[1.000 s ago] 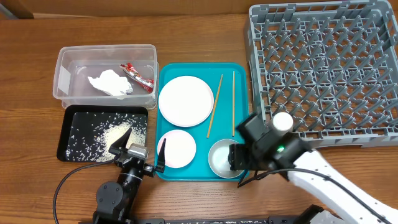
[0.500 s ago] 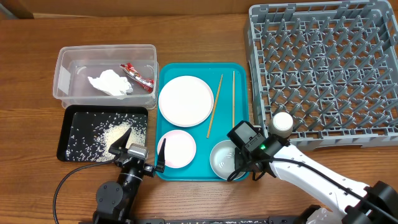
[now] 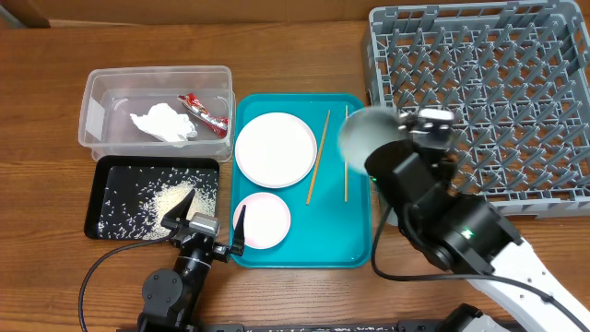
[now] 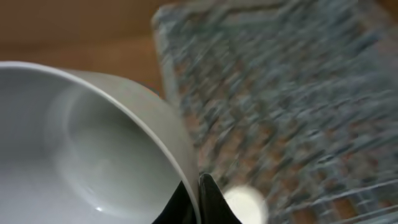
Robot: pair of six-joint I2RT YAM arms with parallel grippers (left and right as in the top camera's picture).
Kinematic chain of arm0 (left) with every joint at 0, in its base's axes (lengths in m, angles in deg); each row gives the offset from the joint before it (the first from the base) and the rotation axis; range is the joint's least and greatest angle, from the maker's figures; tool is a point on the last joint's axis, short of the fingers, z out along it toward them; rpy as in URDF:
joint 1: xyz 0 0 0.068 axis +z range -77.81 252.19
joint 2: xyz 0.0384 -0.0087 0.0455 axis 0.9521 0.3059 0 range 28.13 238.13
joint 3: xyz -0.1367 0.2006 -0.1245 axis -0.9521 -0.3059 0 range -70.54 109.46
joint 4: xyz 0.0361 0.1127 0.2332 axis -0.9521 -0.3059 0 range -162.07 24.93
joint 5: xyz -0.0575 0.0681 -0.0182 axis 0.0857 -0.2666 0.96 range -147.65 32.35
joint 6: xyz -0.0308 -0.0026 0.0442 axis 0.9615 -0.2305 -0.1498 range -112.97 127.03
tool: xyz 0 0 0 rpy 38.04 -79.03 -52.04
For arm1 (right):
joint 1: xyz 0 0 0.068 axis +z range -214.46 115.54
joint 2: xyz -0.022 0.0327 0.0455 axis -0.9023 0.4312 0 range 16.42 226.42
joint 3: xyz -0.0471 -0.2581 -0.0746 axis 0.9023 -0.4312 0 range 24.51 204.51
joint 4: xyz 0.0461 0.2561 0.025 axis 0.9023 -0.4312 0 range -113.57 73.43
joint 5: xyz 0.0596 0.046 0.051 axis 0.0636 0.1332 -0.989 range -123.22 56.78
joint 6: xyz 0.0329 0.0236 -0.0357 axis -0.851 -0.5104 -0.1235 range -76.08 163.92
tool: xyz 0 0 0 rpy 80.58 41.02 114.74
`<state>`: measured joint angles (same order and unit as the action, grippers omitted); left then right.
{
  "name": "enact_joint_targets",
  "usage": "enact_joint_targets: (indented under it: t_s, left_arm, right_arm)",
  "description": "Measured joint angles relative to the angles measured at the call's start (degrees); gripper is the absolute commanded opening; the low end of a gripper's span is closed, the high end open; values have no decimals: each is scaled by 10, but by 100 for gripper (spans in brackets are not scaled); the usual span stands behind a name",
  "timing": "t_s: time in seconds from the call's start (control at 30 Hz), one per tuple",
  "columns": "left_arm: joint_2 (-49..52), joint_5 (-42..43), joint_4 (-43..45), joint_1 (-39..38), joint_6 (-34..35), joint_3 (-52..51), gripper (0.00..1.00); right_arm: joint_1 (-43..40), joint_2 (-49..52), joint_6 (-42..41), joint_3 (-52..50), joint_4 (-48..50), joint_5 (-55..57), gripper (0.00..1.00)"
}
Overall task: Sort waste into correct bins and load items into the dishwasher
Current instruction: 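Place the white bowl upright in the dish rack and release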
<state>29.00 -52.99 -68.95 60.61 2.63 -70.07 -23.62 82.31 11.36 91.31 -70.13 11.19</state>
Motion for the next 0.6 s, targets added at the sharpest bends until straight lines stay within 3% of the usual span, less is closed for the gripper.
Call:
enact_joint_targets:
  t_s: [0.2,0.43,0.6]
  left_arm:
    - [0,0,0,0,0,0,100]
    - [0,0,0,0,0,0,100]
    - [0,0,0,0,0,0,100]
  right_arm:
    - [-72,43,9,0,3,160,4]
    - [-240,149,12,0,49,175,4]
    - [-291,216,14,0,77,172,4]
